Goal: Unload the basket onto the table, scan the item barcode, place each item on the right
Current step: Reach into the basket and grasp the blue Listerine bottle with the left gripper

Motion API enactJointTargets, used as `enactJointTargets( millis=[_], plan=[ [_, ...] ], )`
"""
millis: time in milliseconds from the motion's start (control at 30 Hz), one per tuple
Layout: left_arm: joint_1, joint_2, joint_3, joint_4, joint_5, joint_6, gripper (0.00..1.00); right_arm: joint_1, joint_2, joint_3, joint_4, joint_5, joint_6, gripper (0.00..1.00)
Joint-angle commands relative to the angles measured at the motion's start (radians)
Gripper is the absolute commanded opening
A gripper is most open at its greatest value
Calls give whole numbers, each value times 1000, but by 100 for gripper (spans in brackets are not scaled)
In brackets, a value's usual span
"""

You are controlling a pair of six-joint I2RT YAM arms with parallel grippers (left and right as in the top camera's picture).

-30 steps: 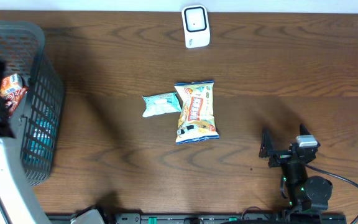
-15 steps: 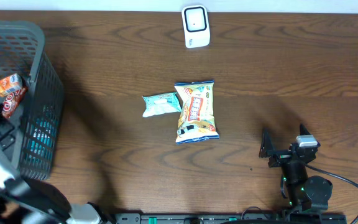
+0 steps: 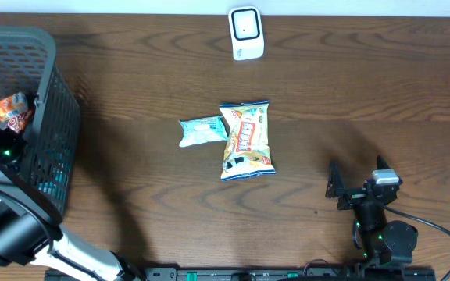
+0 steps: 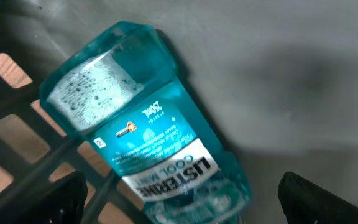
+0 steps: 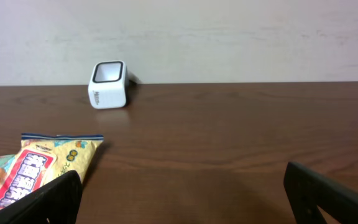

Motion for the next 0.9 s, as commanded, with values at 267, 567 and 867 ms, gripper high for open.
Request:
enactJointTargets(
  millis=[267,567,867],
  plan=[
    [-11,40,-107,52,24,-17,98,1,-6,-1,-4,0,6,99],
    [-16,40,-220,155,-64,-13,98,1,-6,-1,-4,0,6,99],
    [-15,40,-220,206,-224,229,79,1,-6,-1,-4,0,6,99]
  ],
)
